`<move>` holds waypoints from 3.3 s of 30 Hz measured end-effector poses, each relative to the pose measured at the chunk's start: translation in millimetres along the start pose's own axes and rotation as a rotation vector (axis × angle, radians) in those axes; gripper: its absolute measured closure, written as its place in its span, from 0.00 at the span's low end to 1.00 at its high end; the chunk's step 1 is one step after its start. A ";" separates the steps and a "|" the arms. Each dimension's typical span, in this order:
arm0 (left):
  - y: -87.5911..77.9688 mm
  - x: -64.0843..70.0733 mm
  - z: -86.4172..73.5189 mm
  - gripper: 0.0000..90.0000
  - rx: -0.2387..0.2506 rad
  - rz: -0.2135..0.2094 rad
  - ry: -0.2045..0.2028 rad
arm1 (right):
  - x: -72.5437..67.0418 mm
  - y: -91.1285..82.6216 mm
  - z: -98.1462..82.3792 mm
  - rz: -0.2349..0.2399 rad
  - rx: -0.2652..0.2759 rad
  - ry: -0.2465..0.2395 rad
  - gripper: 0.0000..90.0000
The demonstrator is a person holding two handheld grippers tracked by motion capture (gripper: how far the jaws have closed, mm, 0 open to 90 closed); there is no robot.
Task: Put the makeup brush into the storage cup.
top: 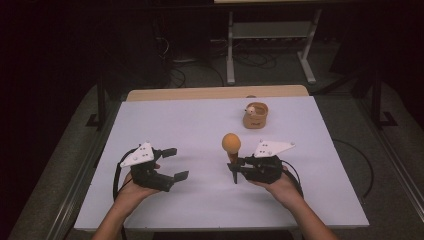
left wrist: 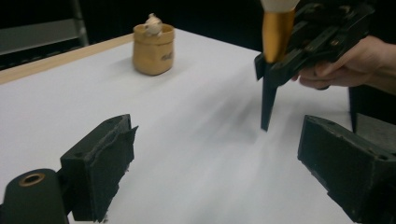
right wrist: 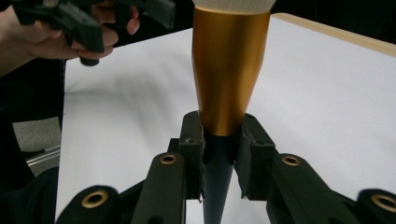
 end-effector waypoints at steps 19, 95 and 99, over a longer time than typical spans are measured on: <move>-32.8 -2.6 -18.9 0.12 0.034 0.051 0.004 | 26.8 -7.4 13.8 -0.066 0.041 0.041 0.81; -38.2 -4.5 -28.7 0.13 0.034 0.040 -0.042 | 129.4 -14.2 70.1 -0.397 0.122 0.025 0.81; -38.8 -5.1 -28.5 0.13 0.033 0.044 -0.041 | 137.2 -14.2 70.9 -0.422 0.125 0.021 0.81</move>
Point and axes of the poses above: each handheld gripper's, and its own axes: y roughly forward along the jaws, z roughly out of its top, x roughly to its right, the point moved 8 cm from there along y, roughly forward along the jaws, and after that the axes turned 14 degrees about x, right-handed, at the moved point
